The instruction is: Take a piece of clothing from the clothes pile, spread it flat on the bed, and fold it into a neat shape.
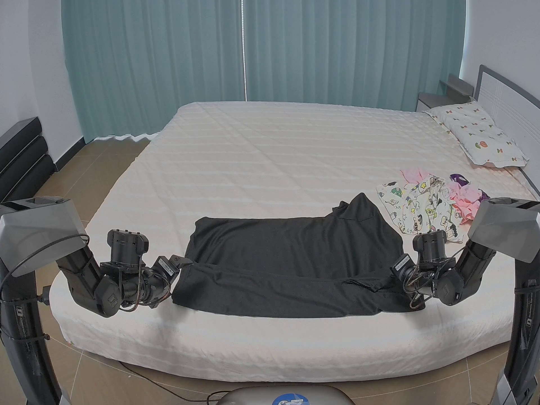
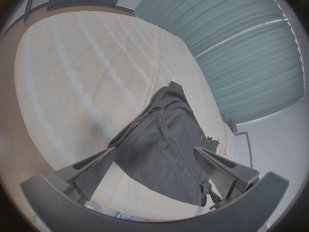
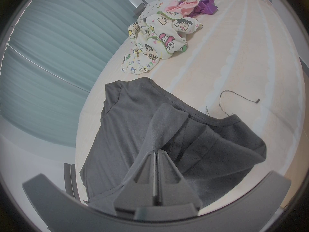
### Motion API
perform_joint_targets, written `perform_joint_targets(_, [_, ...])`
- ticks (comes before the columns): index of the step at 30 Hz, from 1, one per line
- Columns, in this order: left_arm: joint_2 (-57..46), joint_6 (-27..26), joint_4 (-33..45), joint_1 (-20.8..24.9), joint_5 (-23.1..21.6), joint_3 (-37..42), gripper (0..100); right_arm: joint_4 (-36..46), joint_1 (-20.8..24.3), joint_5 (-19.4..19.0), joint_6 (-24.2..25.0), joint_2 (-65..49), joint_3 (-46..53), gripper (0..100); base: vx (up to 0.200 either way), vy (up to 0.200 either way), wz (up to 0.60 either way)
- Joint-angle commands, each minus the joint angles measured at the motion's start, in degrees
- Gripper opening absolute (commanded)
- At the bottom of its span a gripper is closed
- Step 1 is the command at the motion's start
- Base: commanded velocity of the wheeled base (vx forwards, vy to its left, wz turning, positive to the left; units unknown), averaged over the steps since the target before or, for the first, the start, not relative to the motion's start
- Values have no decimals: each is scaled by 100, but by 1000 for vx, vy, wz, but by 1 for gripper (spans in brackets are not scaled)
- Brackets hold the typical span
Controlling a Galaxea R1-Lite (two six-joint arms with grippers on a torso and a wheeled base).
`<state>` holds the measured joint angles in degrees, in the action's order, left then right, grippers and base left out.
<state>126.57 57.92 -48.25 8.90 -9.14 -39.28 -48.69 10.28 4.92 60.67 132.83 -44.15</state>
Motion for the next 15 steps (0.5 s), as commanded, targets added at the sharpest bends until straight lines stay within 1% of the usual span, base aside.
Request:
perform_joint_targets(1, [8, 0, 0, -2, 0, -1, 100, 26, 45, -44, -20, -433, 214, 0, 0, 0, 0])
perform_joint_targets(7, [8, 0, 0, -2, 0, -1, 100, 132, 141, -62, -91, -890, 320, 0, 0, 0, 0])
perform_joint_targets(15, [-1, 0, 0, -2, -9, 8, 100, 641, 159, -71, -161, -1347, 232, 0, 0, 0, 0])
